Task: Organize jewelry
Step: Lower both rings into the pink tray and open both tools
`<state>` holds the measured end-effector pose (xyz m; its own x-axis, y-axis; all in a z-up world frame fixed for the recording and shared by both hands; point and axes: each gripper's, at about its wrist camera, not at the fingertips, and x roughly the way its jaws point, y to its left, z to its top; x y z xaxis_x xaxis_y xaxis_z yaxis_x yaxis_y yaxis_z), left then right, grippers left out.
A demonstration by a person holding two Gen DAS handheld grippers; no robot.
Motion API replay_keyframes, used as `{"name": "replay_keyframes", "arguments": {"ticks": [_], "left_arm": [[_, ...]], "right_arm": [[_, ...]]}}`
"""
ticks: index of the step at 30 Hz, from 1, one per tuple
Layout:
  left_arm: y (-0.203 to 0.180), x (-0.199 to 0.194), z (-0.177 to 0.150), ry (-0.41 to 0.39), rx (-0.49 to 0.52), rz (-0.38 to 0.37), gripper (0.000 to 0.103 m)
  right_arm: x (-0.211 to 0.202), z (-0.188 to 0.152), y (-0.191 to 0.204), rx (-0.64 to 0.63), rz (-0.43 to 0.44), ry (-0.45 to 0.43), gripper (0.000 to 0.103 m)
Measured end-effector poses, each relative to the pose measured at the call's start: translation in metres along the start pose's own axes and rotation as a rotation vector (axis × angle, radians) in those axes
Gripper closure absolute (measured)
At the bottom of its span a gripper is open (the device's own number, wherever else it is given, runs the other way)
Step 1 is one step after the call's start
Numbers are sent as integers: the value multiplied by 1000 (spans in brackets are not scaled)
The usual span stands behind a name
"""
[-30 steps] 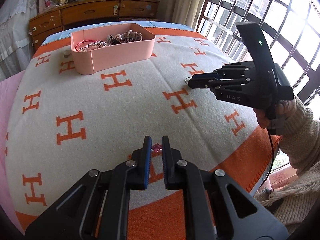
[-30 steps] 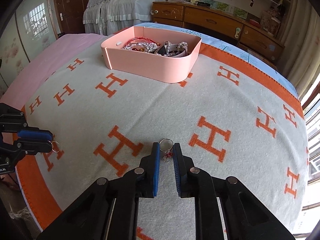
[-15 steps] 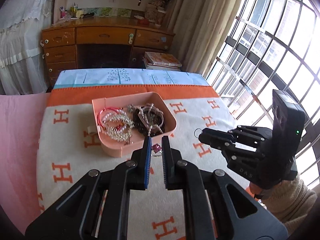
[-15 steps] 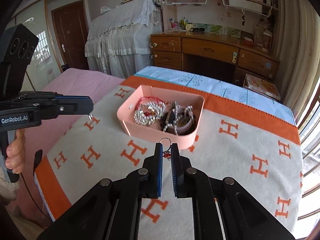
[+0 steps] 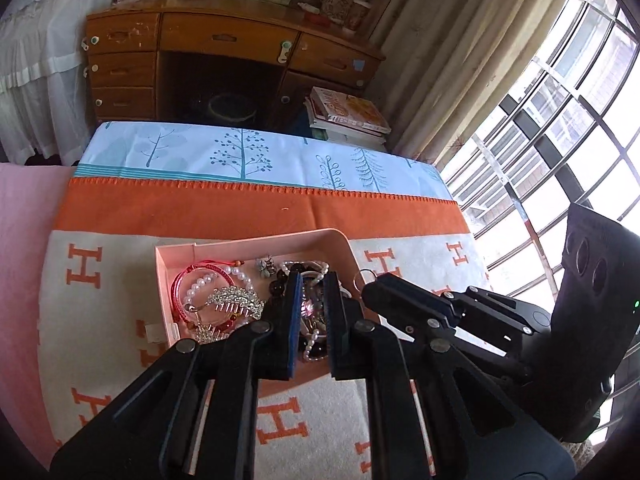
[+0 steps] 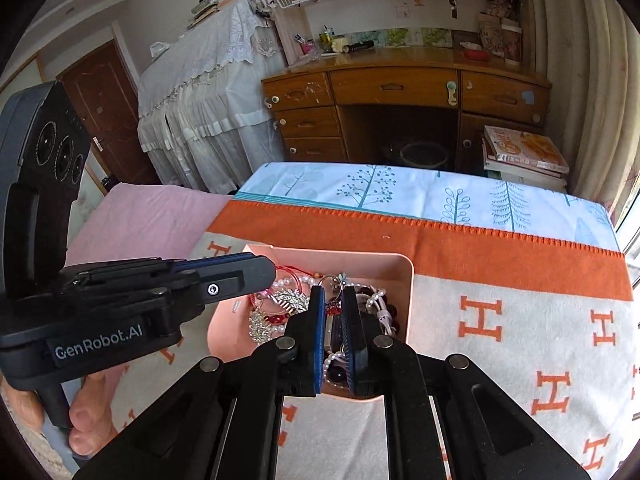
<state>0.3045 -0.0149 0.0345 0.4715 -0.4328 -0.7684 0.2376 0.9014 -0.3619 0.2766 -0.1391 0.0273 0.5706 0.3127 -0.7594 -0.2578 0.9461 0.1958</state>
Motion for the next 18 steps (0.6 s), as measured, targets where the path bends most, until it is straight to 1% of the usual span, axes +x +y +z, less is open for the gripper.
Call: {"name": "replay_keyframes", "arguments": {"ticks": [1, 2, 3, 4, 5, 6, 7, 10, 13, 17, 18], "left_arm": [[2, 6, -1, 12, -6, 9, 93], [6, 11, -3, 26, -13, 15, 93], [9, 15, -5, 44, -18, 20, 87], [10, 18, -7, 59, -22, 27, 76], [14, 17, -10, 64, -24, 36, 70], [15, 16, -13, 58, -24, 42, 62], [16, 12, -16, 49, -20, 46, 59], [14, -4, -24, 35, -6, 75, 59], [7, -27, -37, 12, 20, 123, 59], [-14, -68, -66, -51, 80, 227, 57], [-19, -78, -75, -72, 93, 245, 53]], "right_arm": [[5, -2, -3, 9, 2, 16, 91], [11, -6, -7, 18, 1, 27, 86], [14, -7, -8, 25, -3, 34, 82], [17, -11, -11, 30, -9, 33, 74], [17, -15, -13, 33, -20, 27, 71], [17, -17, -15, 37, -26, 22, 71], [16, -22, -16, 37, -25, 18, 71], [10, -33, -17, 36, -40, 11, 71], [-7, -48, -9, 23, -56, 3, 71], [-45, -78, 3, 19, -72, -16, 71], [-54, -87, 5, 23, -75, -18, 71]]}}
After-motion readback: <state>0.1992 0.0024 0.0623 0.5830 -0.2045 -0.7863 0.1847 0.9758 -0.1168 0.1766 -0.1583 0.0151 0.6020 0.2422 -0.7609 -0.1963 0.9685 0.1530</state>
